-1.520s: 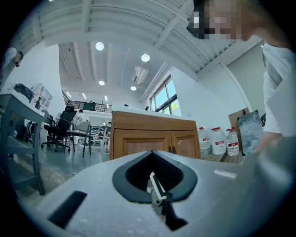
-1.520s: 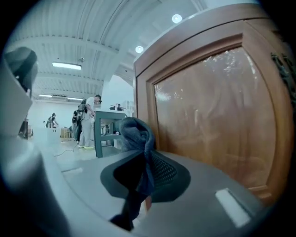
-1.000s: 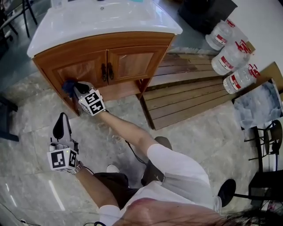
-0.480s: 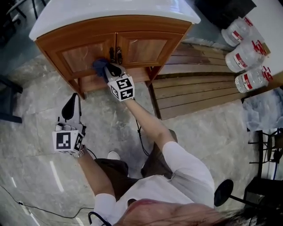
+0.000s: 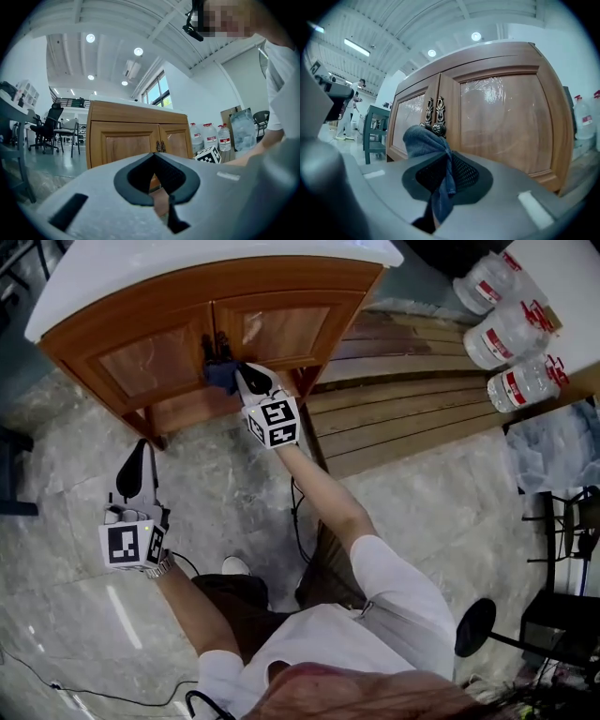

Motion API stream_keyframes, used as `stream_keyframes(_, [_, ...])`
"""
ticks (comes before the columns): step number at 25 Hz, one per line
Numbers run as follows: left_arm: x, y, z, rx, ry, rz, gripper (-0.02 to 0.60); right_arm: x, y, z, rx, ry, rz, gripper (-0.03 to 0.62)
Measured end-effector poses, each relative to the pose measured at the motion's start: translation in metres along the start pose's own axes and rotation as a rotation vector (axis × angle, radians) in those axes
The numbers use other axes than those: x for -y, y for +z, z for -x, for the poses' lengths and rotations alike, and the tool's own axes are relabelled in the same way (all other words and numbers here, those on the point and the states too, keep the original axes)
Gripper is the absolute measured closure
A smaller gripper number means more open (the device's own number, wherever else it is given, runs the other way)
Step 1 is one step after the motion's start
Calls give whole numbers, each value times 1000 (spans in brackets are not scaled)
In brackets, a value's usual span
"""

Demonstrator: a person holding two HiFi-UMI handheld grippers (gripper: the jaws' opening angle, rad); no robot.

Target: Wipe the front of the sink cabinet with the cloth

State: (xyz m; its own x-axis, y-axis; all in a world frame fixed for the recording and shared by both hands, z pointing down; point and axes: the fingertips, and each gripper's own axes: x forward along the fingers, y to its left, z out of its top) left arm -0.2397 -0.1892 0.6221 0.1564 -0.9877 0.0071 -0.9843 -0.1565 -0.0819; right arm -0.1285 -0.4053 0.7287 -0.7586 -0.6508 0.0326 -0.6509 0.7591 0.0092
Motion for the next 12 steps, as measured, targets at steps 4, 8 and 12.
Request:
stream_keyframes(4, [5, -3, -5, -7, -10, -2, 583, 44, -8, 14, -13, -94, -30, 546])
stream_keyframes(8, [8, -5, -11, -13, -25, 3, 583, 94, -12, 34, -14, -187, -62, 546])
stream_keyframes(12, [11, -7, -18, -18, -38, -1, 583, 127, -11, 50, -12, -251, -62, 546])
